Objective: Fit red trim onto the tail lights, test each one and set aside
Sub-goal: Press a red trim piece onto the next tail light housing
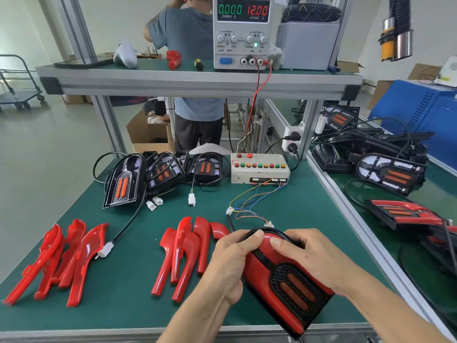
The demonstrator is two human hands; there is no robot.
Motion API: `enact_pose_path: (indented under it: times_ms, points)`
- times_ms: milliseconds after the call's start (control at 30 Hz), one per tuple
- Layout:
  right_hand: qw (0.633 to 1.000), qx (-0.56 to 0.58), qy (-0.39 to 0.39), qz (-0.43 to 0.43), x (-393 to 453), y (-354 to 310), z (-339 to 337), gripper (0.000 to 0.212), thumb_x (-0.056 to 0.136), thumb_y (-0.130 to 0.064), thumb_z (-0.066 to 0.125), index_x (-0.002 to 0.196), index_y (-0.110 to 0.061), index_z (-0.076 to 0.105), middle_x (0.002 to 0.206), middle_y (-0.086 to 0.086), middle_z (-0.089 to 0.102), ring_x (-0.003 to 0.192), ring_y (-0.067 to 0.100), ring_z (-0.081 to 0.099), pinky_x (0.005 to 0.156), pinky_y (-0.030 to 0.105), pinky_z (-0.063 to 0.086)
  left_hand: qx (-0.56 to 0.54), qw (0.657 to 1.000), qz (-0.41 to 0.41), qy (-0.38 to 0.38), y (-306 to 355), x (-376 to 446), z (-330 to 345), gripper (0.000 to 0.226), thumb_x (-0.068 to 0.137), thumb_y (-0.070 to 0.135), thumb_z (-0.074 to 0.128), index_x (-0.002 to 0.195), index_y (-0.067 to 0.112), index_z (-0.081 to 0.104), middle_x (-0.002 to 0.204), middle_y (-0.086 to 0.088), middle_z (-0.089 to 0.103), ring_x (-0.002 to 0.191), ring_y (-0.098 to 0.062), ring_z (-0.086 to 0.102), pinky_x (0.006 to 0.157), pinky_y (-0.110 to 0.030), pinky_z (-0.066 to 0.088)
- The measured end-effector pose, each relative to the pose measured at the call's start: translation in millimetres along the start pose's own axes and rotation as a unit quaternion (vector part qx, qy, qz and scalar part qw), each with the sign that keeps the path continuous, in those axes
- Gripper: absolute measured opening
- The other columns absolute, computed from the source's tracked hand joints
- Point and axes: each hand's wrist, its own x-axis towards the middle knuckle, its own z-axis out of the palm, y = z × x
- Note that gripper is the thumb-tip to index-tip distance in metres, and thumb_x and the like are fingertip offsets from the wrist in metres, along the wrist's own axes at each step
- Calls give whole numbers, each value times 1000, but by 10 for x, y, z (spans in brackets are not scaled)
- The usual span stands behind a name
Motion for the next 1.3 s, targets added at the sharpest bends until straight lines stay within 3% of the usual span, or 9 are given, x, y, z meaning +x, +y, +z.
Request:
enact_pose_path:
  times_ms: [267,400,533,733,900,1000,1100,1233,1300]
  points:
    - [999,-12,30,14,-28,-33,35,72,81,-81,55,80,-11,65,64,-7,57,59,9,51,64,36,46,14,1000,1,-5,-7,36,25,28,92,23,71,101,-3,76,104,-28,74,87,-33,71,84,-42,59]
    - [999,22,-28,37,-31,-39,-24,94,83,-87,41,101,2,64,96,22,72,81,31,68,92,55,52,27,999,-20,18,18,76,18,36,89,34,75,97,-1,73,93,-20,74,79,-27,68,76,-36,56]
    - [997,17,-60,45,-78,1,-160,84,83,-86,44,101,-8,70,105,19,73,101,37,69,101,56,49,-5,997,-39,62,10,105,-44,45,86,35,77,107,-3,70,103,-22,75,85,-28,68,87,-40,55]
    - [995,52,-40,72,-86,123,-128,31,91,-55,68,100,-25,73,100,5,77,95,26,75,94,49,57,-17,997,-70,22,34,104,-54,62,83,47,73,118,-3,69,111,-22,75,102,-35,72,101,-47,55]
    - [957,236,92,139,-138,200,-108,50,78,-49,75,105,-7,74,98,16,78,86,29,77,71,41,64,-116,993,-31,18,140,110,-99,54,94,54,58,125,10,61,115,-11,75,105,-21,73,90,-35,55]
    - [887,363,196,206,-201,285,-153,43,81,-44,71,103,-8,76,98,15,79,82,29,78,70,36,58,53,994,70,61,14,70,-106,23,100,33,61,107,12,70,101,-4,79,101,-18,74,88,-30,56]
    - [818,438,288,235,-327,420,-202,32,87,-41,72,103,-14,74,91,10,80,69,22,78,72,39,53,272,940,165,119,-179,49,-170,15,97,18,65,83,21,70,75,6,75,70,-11,73,66,-20,52]
    - [785,444,333,276,-438,532,-174,30,89,-36,74,101,-9,69,82,11,79,72,26,77,69,40,54,451,844,217,195,-220,104,-207,15,92,29,68,78,24,65,63,11,64,64,-4,61,58,-14,41]
    - [792,420,338,287,-424,540,-167,34,88,-35,76,100,-5,67,79,12,79,81,29,74,70,41,55,477,823,222,213,-133,205,-194,14,92,34,68,87,22,65,67,12,64,67,-5,60,61,-18,38]
